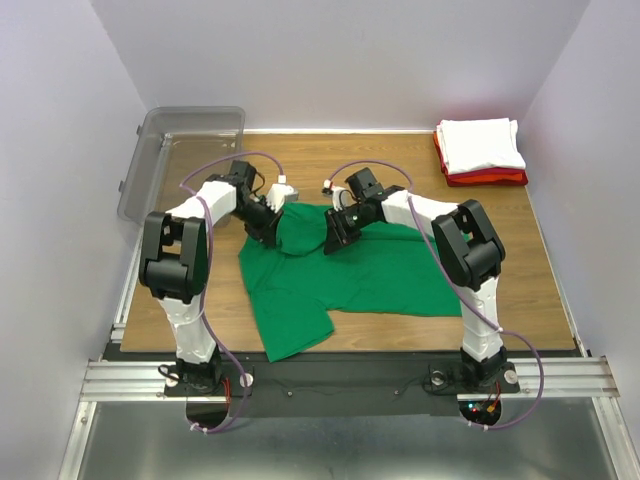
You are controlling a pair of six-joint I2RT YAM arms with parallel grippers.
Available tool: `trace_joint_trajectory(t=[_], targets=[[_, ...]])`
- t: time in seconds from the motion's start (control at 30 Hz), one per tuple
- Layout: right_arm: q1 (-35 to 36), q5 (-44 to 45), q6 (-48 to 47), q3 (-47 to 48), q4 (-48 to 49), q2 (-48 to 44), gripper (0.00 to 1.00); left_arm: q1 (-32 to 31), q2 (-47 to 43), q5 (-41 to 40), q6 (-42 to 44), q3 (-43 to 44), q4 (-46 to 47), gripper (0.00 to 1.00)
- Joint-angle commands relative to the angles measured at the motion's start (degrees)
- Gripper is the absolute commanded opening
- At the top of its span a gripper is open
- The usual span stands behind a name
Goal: Fold and stack the t-shirts
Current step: Fold the tshirt
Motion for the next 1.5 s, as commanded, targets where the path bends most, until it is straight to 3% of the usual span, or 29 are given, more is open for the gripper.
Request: trace_joint_trajectory(t=[0.0,0.07,0.17,0.2,0.33,0.83,1.0,1.1,1.17,1.23,1.47], targets=[[0.2,3.0,-3.0,2.0,2.7,-4.3,0.29,0.2,2.9,4.0,-2.7,8.0,-3.1,0.00],[0.3,5.1,-4.0,2.0,2.7,-5.1,0.28,1.0,5.6,4.7,-4.0,10.6,-3.8,0.00],[0.4,7.8,-7.4,2.0,3.0,-5.7,0.28,2.4,8.0,5.2,-6.3,12.4,-3.2,0.08],[0.7,9.4,-7.8,2.1,3.2,-5.7,0.28,2.7,8.4,5.3,-7.0,13.0,-3.1,0.19],[2.4,13.5,-10.5,2.7,4.0,-6.5,0.29,4.0,10.8,6.8,-8.5,15.5,-3.4,0.30],[15.5,36.8,-20.7,2.8,8.2,-6.7,0.40,5.3,19.6,7.6,-14.4,22.9,-5.5,0.29],[17.2,38.7,-20.8,3.4,8.9,-5.2,0.45,5.4,19.5,7.9,-14.9,22.6,-5.3,0.30],[17.1,43.5,-21.4,5.1,9.5,-2.5,0.36,5.4,18.8,8.3,-14.9,22.6,-5.3,0.29],[16.4,43.8,-21.1,6.4,9.5,-1.4,0.20,5.4,18.2,8.6,-14.6,22.4,-5.7,0.30],[15.4,43.0,-20.6,7.4,9.5,-1.1,0.11,5.4,17.8,8.7,-14.4,22.2,-5.7,0.30],[11.5,38.7,-19.0,12.2,9.5,2.0,0.06,5.5,16.1,8.5,-14.5,22.0,-5.2,0.30]])
